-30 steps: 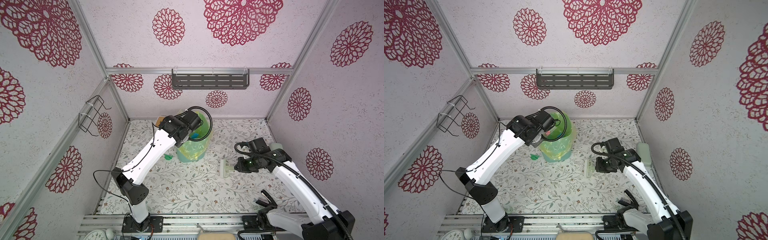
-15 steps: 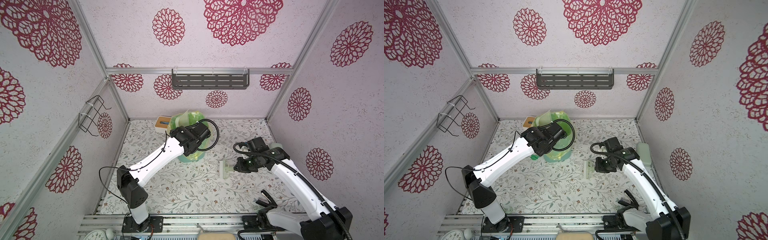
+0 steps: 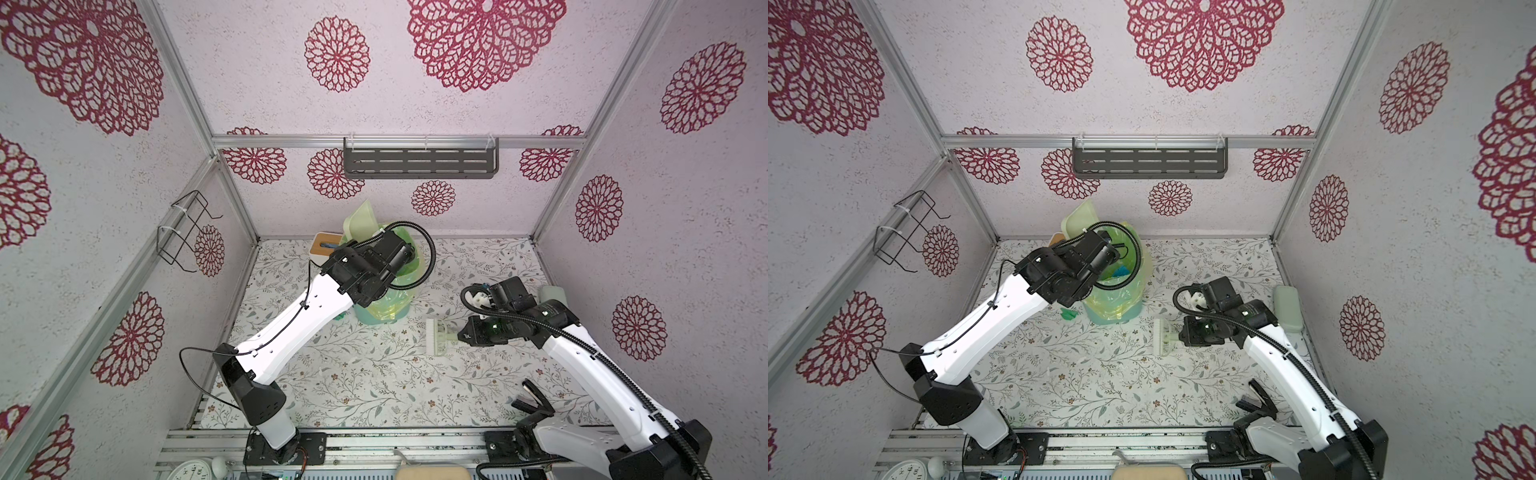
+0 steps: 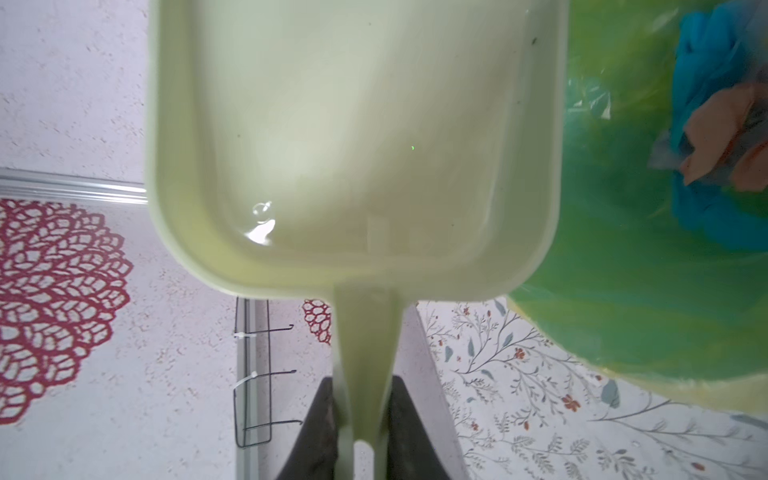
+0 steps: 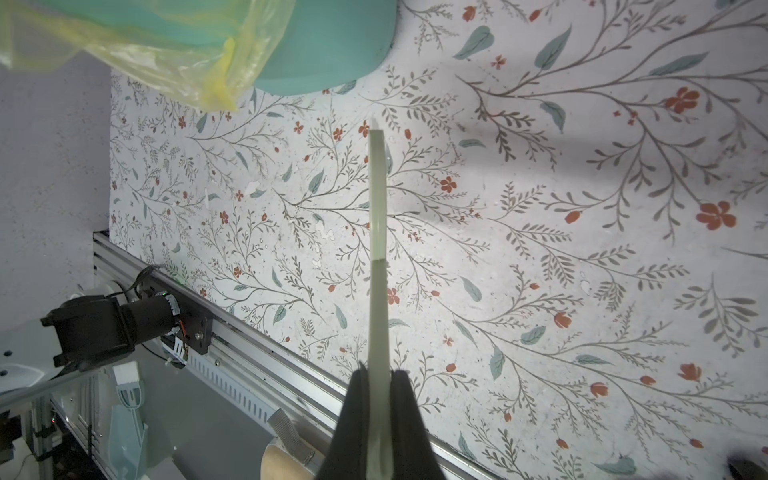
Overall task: Sweep away the paper scraps from the table
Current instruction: 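Lower the empty dustpan with left while right moves brush toward green scrap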
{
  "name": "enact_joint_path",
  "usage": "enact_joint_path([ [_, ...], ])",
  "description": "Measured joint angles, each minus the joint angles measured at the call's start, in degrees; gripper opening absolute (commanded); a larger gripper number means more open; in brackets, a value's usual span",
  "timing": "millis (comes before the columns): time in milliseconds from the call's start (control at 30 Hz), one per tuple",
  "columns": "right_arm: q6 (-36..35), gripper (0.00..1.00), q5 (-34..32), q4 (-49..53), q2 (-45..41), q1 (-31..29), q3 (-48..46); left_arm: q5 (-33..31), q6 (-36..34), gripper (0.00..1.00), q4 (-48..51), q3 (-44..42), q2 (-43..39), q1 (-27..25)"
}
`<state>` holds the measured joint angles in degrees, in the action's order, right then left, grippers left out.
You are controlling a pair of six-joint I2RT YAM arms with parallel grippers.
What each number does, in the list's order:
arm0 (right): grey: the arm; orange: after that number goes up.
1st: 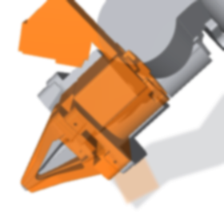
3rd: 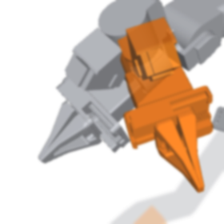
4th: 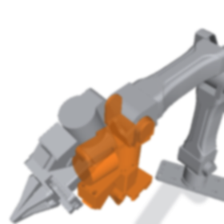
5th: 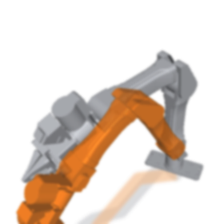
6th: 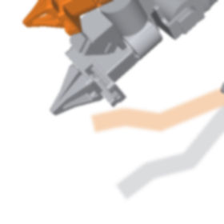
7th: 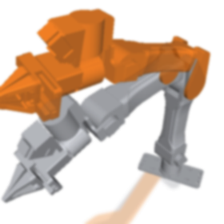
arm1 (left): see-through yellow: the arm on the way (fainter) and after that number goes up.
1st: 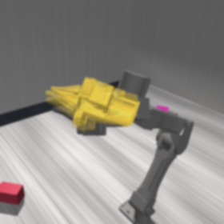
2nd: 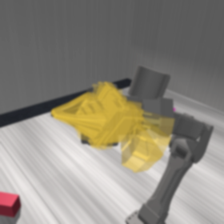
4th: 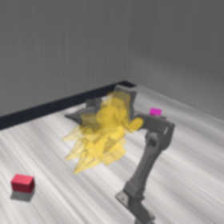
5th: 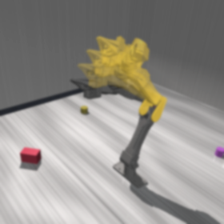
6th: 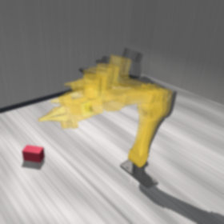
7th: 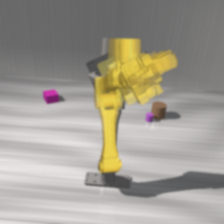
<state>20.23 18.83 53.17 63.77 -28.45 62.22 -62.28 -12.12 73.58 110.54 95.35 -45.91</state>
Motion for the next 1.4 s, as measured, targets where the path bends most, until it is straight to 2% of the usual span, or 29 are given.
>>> enact_joint_path([
  [200, 0.4, 0.00, -4.8, -0.7, 0.2, -12.5, 0.0, 8.0, 5.9, 0.06, 0.0, -1.2, -7.0, 3.9],
  [400, 0.2, 0.00, -11.1, -0.7, 3.5, -23.8, 1.7, 17.8, 11.5, 0.07, -1.4, -7.3, -17.2, 9.7],
  [600, -3.2, 0.00, -19.5, -0.5, 13.3, -35.8, 10.6, 27.6, 16.0, 0.07, -4.1, -15.5, -25.6, 18.9],
  [767, -9.0, 0.00, -26.7, 0.0, 24.2, -43.0, 19.8, 34.5, 18.6, 0.07, -5.7, -20.2, -29.2, 25.0],
  [1033, -22.7, 0.00, -37.9, -0.6, 37.4, -46.7, 33.5, 43.9, 21.0, 0.06, -8.5, -25.5, -31.5, 34.1],
  [1233, -33.0, 0.00, -45.5, -5.9, 41.0, -45.9, 35.9, 49.4, 22.3, 0.06, -9.5, -28.1, -32.5, 39.9],
  [1400, -40.0, 0.00, -48.0, -10.7, 44.9, -43.6, 39.0, 52.7, 23.0, 0.06, -9.9, -29.1, -33.2, 42.4],
])
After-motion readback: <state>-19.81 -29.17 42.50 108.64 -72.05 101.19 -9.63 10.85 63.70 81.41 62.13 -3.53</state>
